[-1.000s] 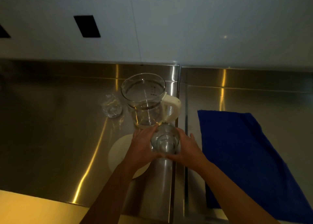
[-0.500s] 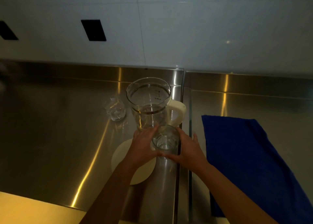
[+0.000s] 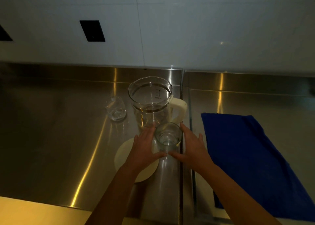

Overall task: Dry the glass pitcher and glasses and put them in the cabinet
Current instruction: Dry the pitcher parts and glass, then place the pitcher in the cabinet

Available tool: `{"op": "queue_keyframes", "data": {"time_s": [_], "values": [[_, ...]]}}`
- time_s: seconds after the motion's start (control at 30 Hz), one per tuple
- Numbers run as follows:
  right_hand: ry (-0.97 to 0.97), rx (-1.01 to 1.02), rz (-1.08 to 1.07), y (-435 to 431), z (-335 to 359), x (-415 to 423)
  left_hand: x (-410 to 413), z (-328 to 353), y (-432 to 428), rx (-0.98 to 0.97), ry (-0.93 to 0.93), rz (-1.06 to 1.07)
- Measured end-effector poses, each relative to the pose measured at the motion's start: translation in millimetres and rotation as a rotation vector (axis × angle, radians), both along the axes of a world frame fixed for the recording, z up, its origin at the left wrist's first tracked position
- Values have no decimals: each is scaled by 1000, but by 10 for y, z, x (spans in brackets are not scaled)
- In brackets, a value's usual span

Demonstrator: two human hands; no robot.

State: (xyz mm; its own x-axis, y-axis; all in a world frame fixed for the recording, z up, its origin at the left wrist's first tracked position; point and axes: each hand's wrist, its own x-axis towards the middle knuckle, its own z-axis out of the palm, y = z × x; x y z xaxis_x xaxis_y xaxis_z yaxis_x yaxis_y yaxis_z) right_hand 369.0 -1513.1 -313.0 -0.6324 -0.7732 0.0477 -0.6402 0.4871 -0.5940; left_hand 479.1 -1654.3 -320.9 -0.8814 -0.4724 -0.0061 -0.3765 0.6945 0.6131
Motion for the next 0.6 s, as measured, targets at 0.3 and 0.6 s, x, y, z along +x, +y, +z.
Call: {"op": "queue_keyframes", "data": {"time_s": [0.3,0.6], "values": [[99,70,-101,80,-7,317,262,103,79,-336,-134,-74],[237,131,14,270,92,622,582,149,340,-466,-346,3]]}}
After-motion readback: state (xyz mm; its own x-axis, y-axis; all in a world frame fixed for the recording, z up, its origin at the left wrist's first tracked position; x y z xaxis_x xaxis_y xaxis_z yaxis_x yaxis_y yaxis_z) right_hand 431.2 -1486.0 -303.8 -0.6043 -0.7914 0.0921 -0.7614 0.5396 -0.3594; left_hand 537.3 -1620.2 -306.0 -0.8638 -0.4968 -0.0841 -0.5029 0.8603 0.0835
